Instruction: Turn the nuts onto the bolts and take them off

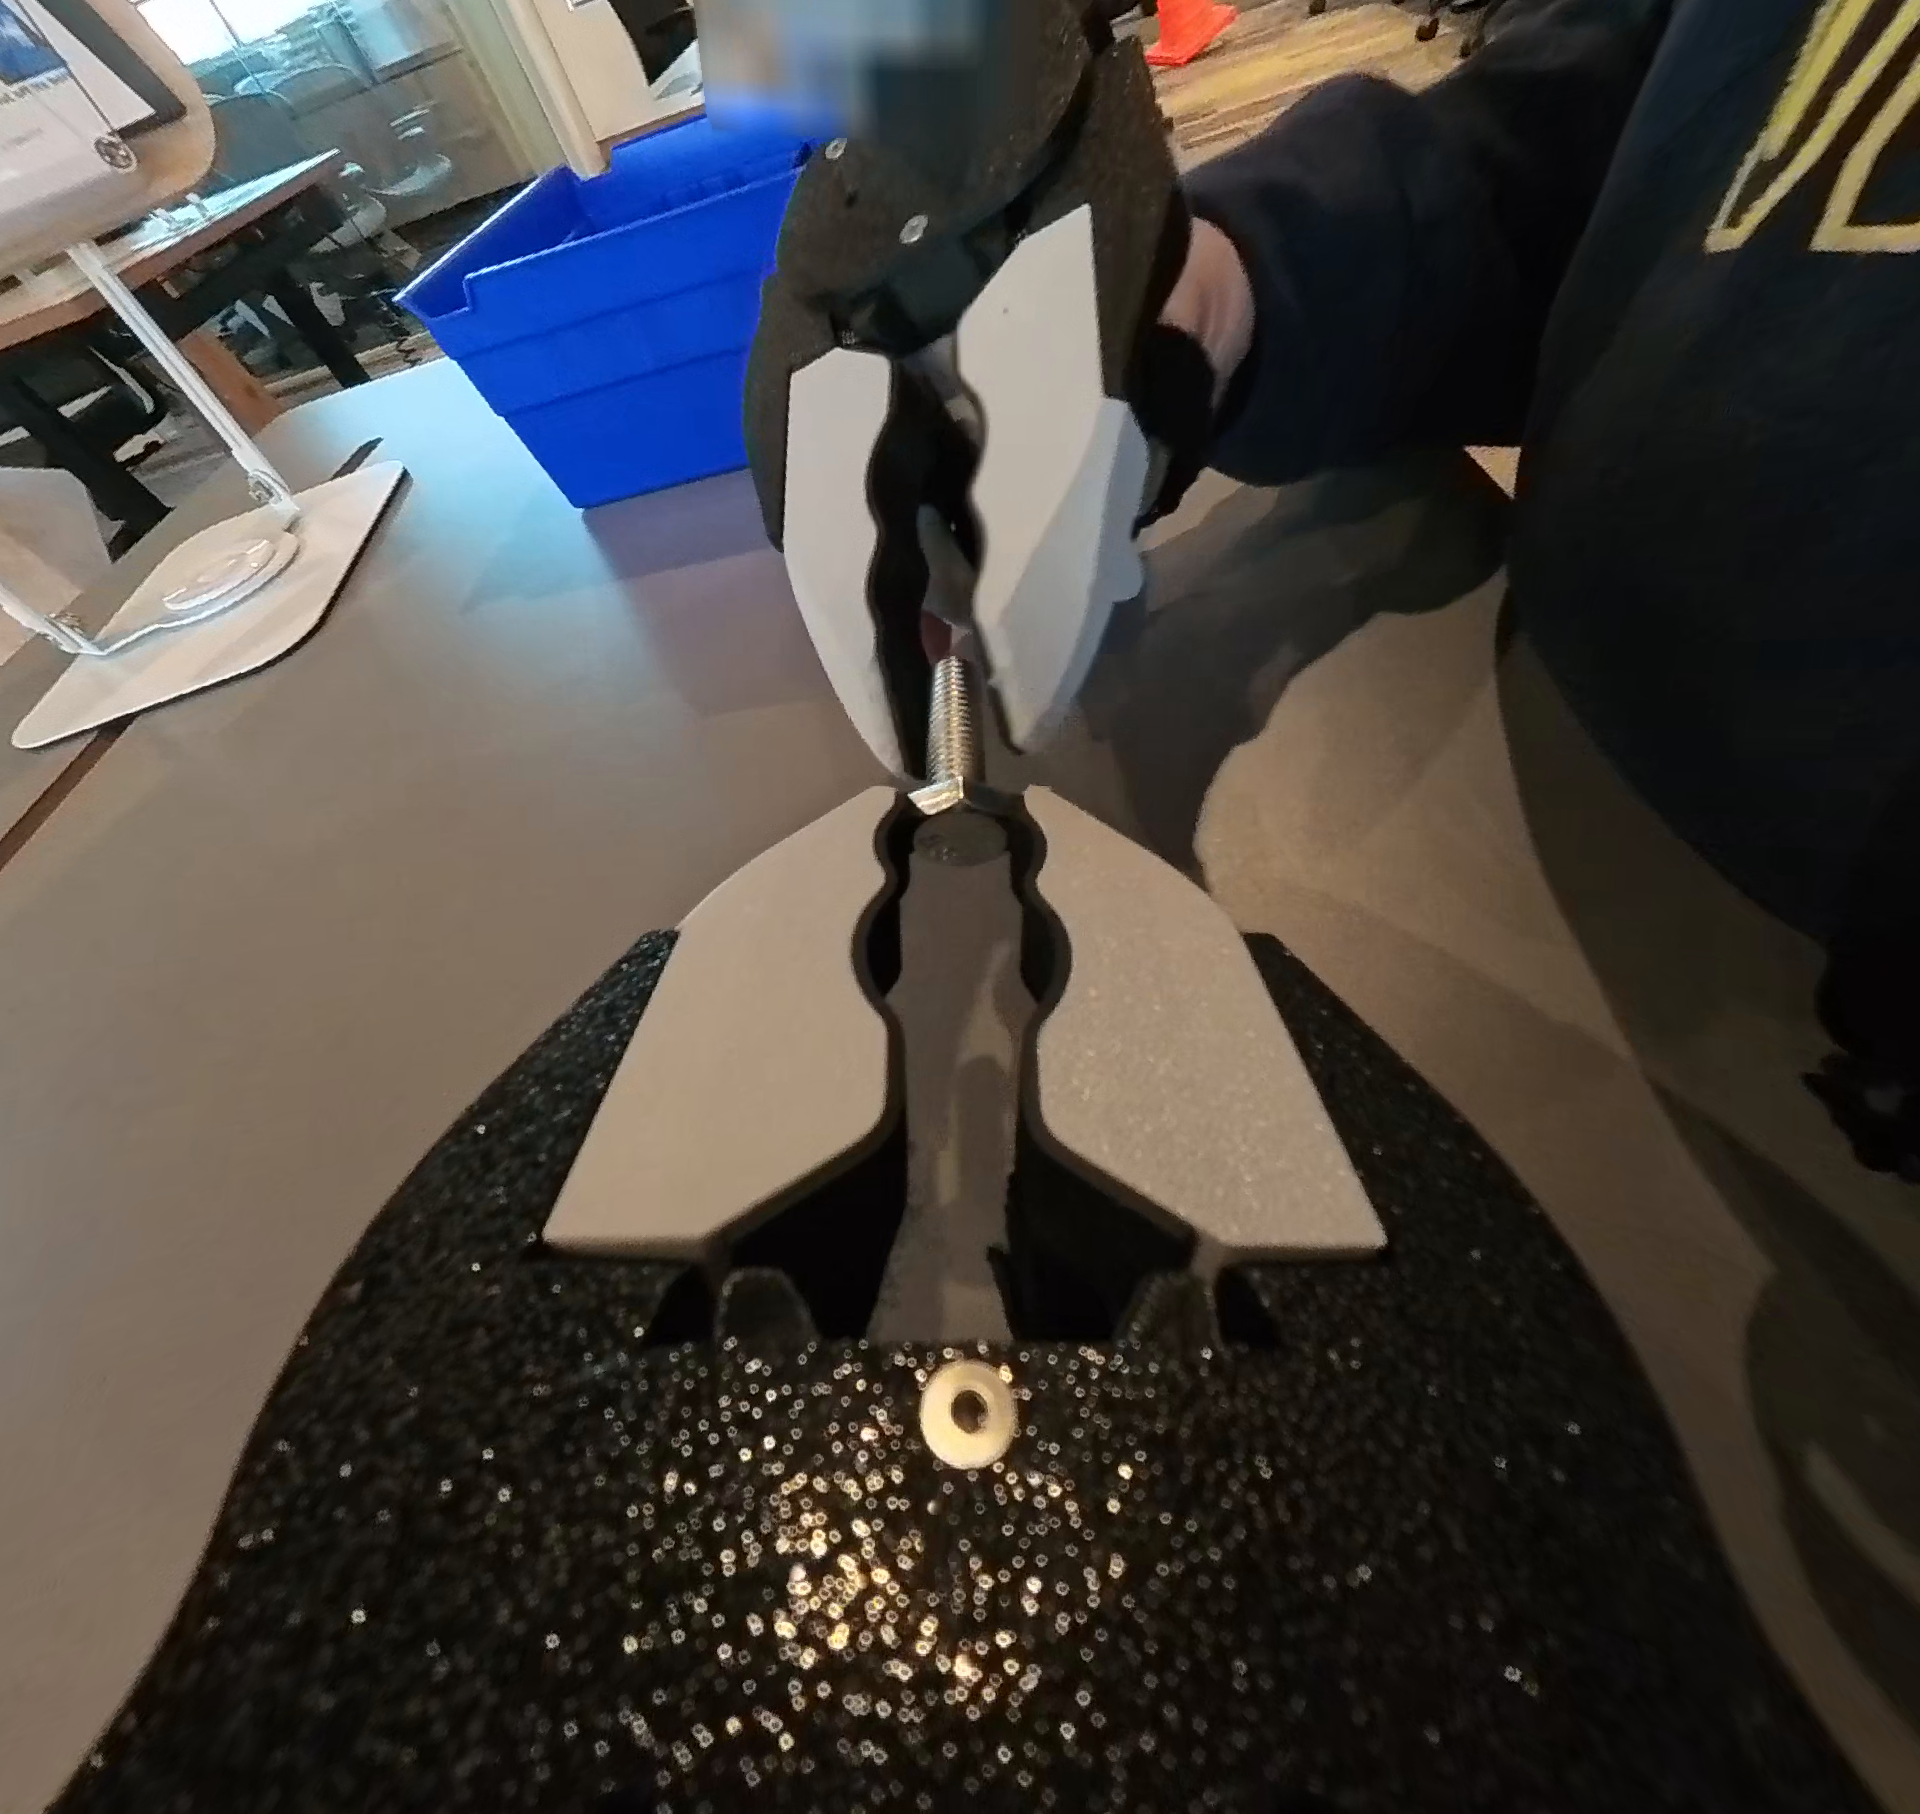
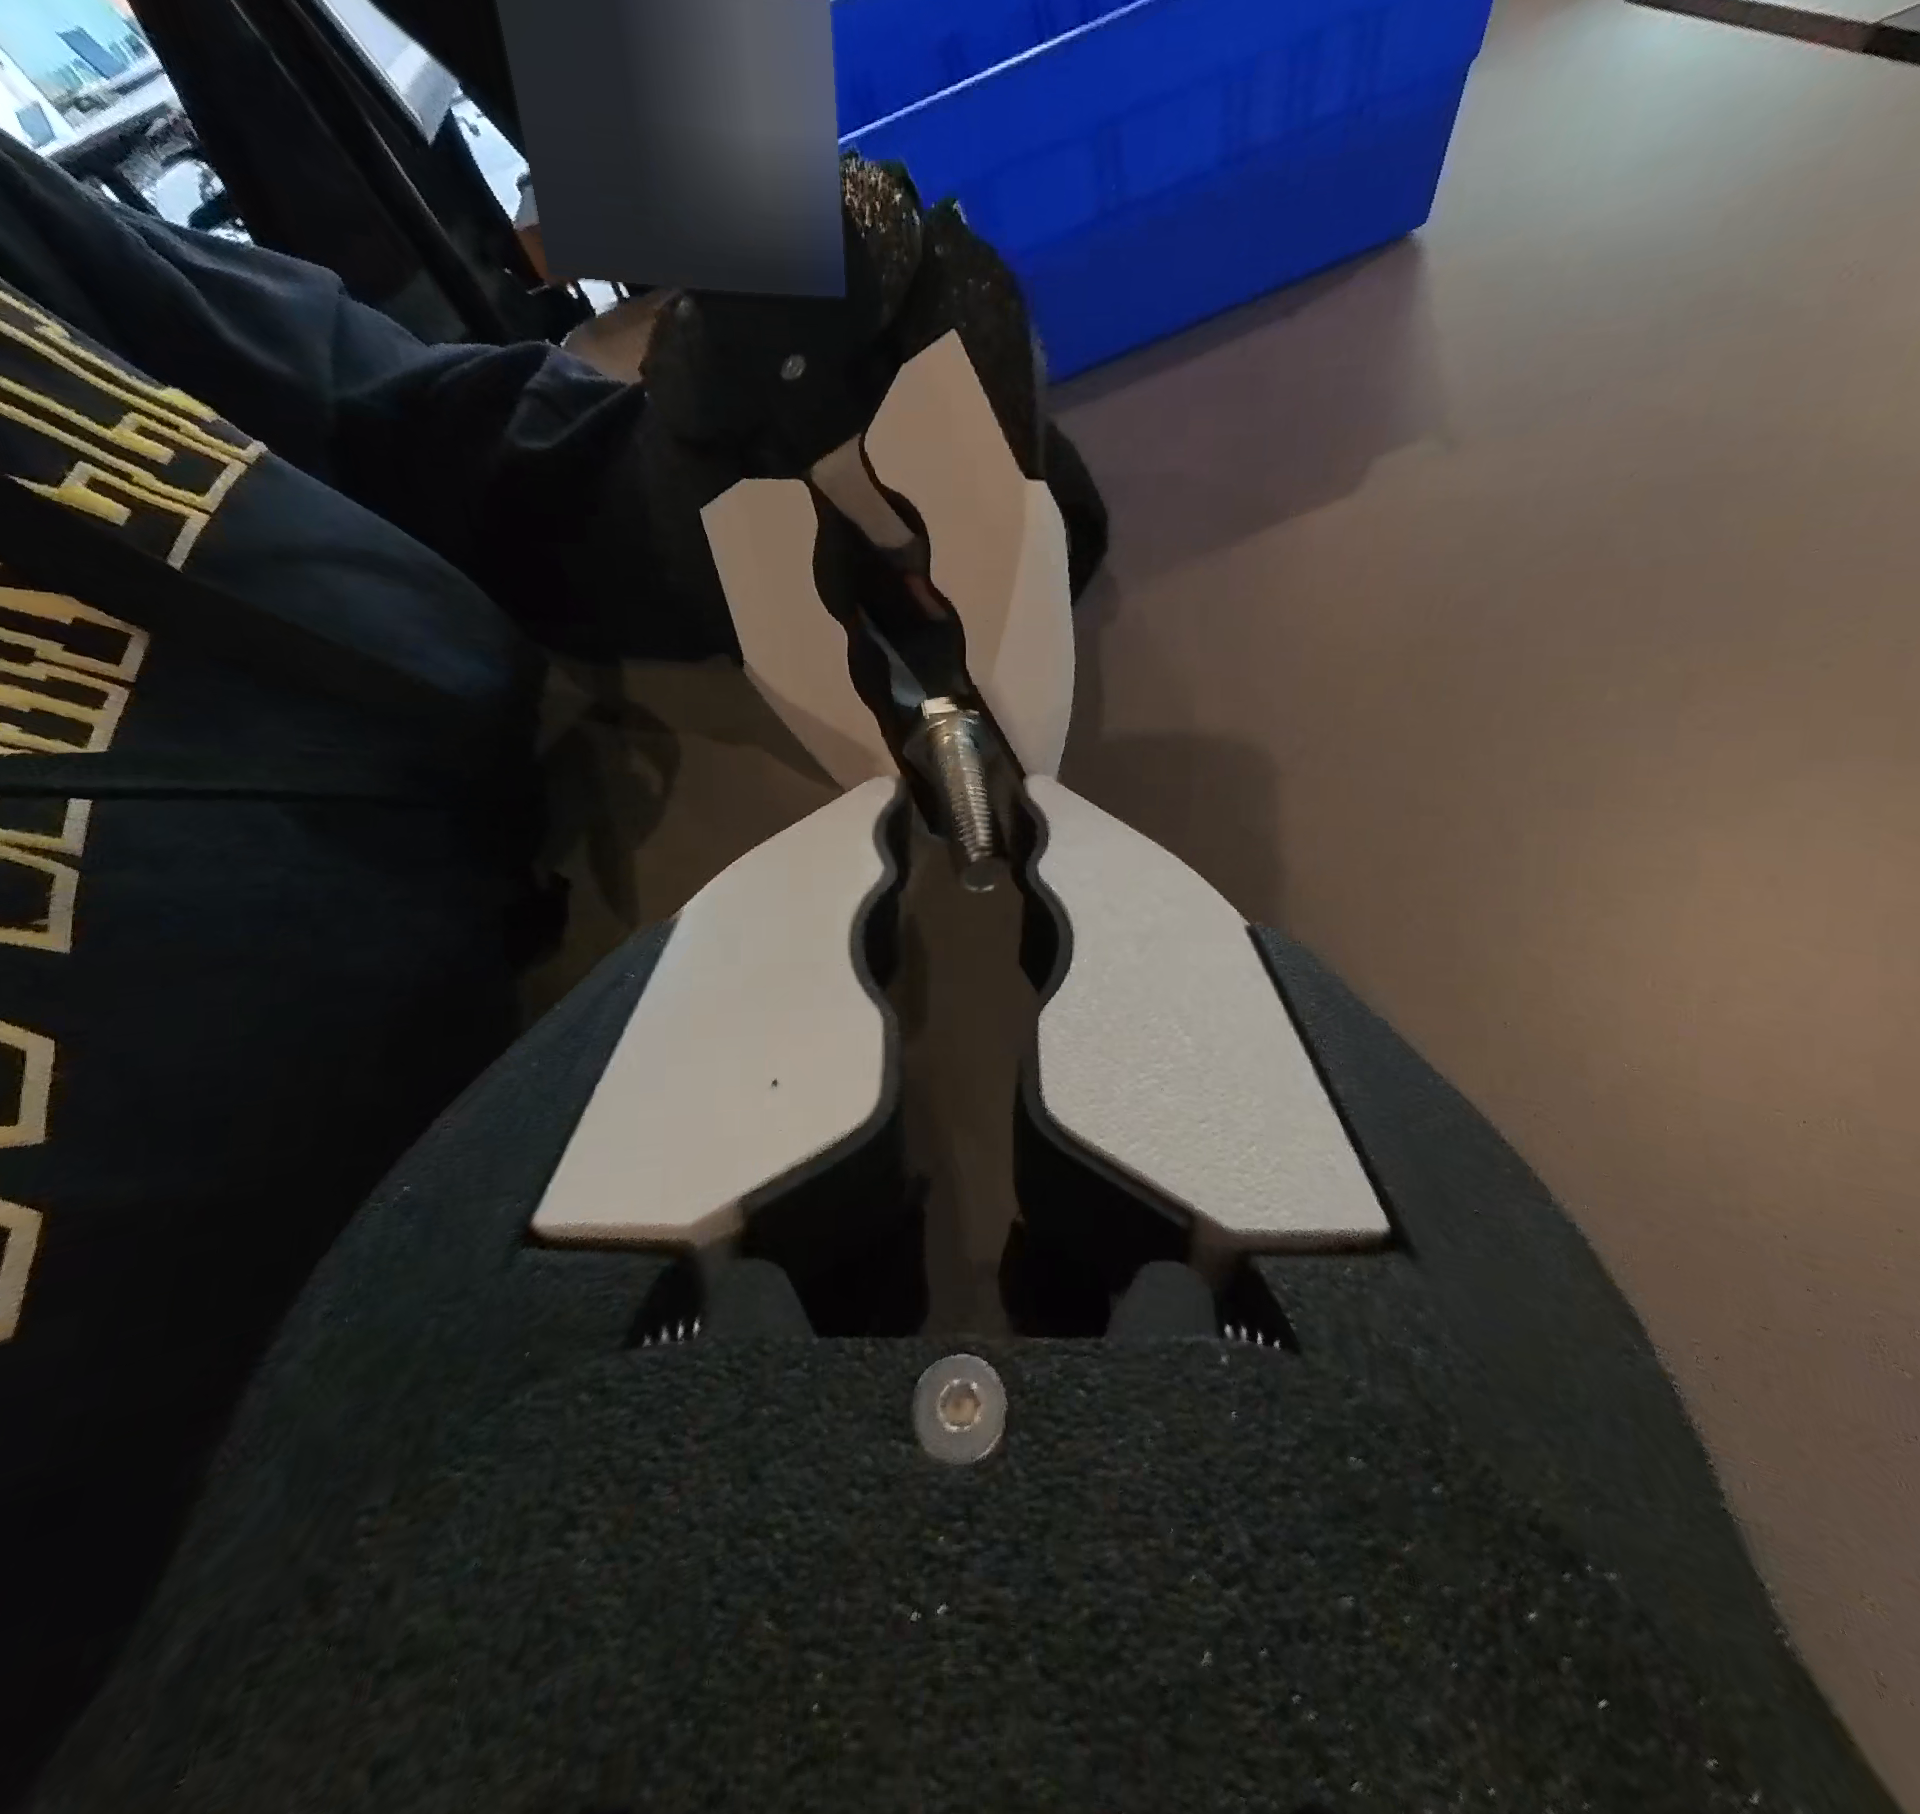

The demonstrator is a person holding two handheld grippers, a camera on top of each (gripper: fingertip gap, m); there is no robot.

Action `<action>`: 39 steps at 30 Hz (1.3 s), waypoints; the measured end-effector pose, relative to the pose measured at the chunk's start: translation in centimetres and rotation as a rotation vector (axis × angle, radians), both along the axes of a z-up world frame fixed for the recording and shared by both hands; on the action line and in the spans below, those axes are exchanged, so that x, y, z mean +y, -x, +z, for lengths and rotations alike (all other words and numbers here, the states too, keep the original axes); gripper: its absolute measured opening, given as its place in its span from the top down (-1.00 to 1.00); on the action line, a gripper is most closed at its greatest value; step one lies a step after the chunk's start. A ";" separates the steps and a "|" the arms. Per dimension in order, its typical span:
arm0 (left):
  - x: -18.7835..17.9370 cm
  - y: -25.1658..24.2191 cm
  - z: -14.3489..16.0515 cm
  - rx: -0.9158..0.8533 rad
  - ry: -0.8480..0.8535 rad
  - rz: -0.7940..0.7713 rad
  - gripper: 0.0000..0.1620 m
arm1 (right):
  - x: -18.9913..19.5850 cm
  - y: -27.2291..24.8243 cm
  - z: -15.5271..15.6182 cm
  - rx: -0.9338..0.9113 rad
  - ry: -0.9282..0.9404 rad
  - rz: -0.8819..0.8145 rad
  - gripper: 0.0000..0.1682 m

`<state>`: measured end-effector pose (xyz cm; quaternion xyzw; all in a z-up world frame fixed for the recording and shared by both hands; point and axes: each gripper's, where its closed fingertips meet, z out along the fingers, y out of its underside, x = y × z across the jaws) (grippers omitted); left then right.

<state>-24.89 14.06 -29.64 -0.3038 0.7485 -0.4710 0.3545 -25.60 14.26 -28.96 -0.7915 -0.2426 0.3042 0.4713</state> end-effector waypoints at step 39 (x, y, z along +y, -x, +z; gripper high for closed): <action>0.7 -0.4 0.9 -0.052 0.038 0.044 1.00 | -11.3 -38.4 0.6 -0.802 0.694 -0.779 0.88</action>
